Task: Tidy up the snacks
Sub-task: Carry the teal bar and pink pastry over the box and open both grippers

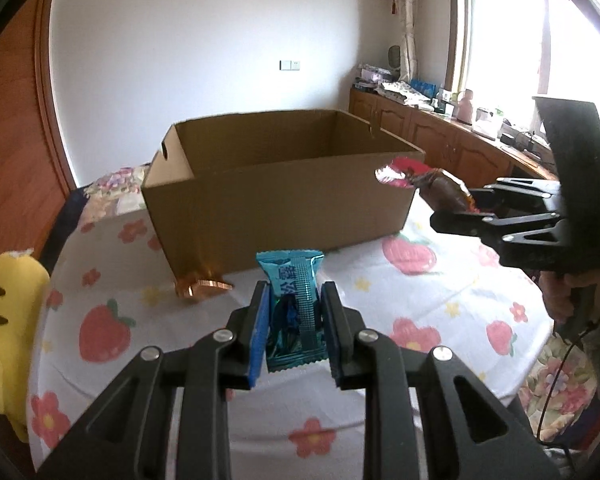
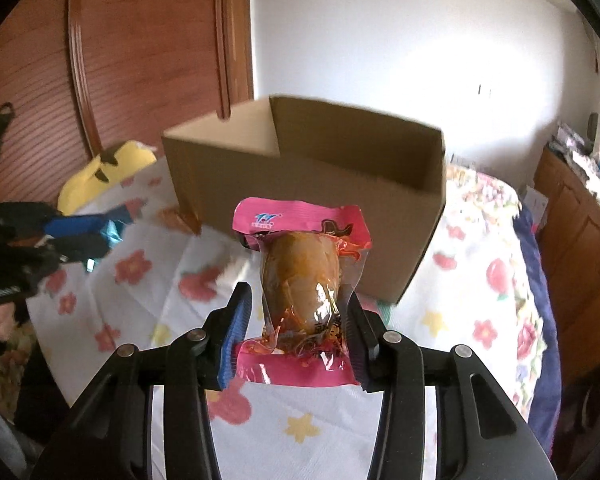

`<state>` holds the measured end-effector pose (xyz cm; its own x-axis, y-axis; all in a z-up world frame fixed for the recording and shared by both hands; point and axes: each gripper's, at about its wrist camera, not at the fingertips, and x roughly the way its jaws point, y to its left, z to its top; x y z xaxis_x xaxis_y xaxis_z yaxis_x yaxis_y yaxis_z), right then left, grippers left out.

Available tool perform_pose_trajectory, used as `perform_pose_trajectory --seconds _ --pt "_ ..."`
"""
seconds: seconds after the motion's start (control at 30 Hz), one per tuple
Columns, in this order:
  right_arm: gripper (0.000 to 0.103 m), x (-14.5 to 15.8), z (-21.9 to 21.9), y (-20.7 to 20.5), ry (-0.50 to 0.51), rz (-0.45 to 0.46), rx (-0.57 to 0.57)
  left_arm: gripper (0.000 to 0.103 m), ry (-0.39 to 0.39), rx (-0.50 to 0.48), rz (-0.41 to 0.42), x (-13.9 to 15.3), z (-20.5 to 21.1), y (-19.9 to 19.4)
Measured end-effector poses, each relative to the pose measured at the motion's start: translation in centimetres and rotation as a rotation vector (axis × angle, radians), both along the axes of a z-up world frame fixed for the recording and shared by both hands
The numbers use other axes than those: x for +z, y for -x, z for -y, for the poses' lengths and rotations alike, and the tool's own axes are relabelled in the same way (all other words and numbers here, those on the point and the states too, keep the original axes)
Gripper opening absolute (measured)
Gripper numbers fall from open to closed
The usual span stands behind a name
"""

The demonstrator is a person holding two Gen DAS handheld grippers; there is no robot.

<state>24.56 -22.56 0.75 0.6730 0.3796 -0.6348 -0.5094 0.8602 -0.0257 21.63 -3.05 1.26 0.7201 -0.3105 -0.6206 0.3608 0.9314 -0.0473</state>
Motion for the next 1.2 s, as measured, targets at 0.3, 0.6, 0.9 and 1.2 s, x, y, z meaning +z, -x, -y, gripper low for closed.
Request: perform_pose_trajectory --seconds 0.3,0.6,0.9,1.2 --pt "0.044 3.1 -1.7 -2.6 -0.007 0.064 0.021 0.023 0.005 -0.011 0.073 3.0 -0.1 -4.2" --pt "0.044 4.6 -4.2 -7.3 -0.042 0.101 0.040 0.023 -0.003 0.004 0.136 5.4 -0.9 -9.0" --pt "0.045 3.6 -5.1 -11.0 -0.054 0.104 0.037 0.023 0.024 0.001 0.154 5.1 -1.5 -13.5" --pt "0.045 1.7 -4.8 -14.3 -0.091 0.049 -0.027 0.023 0.070 0.033 0.102 2.8 -2.1 -16.5"
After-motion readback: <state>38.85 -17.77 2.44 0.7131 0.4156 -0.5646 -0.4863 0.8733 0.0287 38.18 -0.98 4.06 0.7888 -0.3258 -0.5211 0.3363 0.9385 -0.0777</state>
